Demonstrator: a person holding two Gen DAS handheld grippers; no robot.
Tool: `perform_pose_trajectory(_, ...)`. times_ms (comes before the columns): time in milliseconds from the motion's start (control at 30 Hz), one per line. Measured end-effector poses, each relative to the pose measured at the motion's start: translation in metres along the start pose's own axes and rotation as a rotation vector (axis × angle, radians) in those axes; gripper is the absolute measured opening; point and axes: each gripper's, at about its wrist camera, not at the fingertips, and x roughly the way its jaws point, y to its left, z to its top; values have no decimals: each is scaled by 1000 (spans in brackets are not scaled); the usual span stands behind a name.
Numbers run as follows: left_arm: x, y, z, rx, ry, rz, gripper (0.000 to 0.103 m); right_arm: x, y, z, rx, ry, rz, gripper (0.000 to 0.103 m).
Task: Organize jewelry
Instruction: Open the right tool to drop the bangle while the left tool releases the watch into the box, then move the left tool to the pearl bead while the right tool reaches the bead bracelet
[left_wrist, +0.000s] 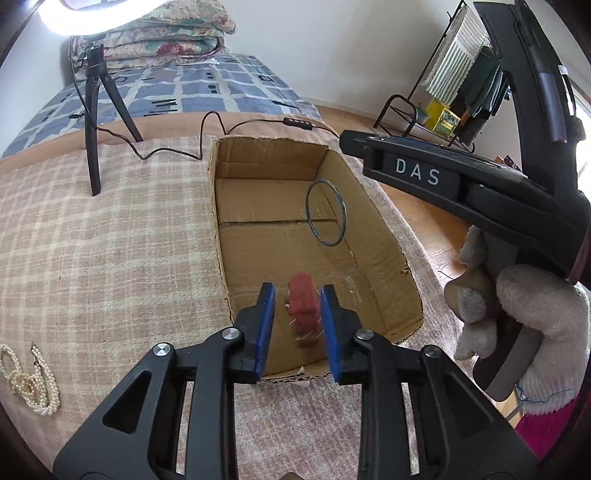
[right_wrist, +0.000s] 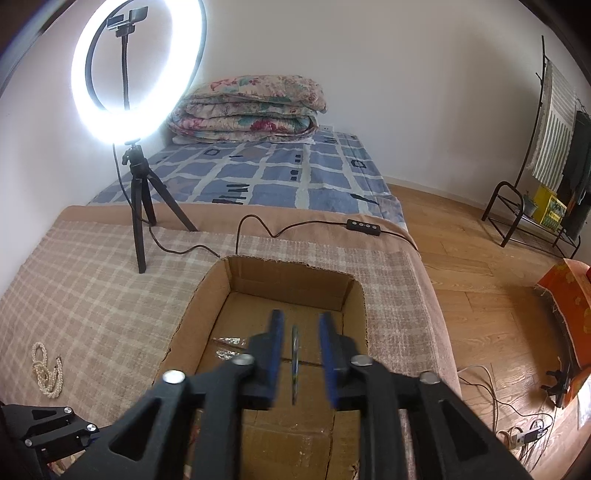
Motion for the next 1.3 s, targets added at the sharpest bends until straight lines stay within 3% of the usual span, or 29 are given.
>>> perform_pose_trajectory(133,-5,0,0,4,1,-4,26,-5,0,2,8,-12,-17,59)
perform_pose_trajectory(200,-9,0,-1,7,-4,0,32,-11,1,3,8,-30,-37,76)
perform_pose_trajectory(900,-89,19,-14,-14,-74,19,32,-95,17,12,25,-111,-71,83)
perform_pose_trajectory(1067,-113,32,-17,-24,-94,28,32,-122,24,9,33,-142,-80,88)
perform_pose_trajectory(1300,-153,66,-24,-52,-128,56,32,-157,44,1,7,-170,-57,89)
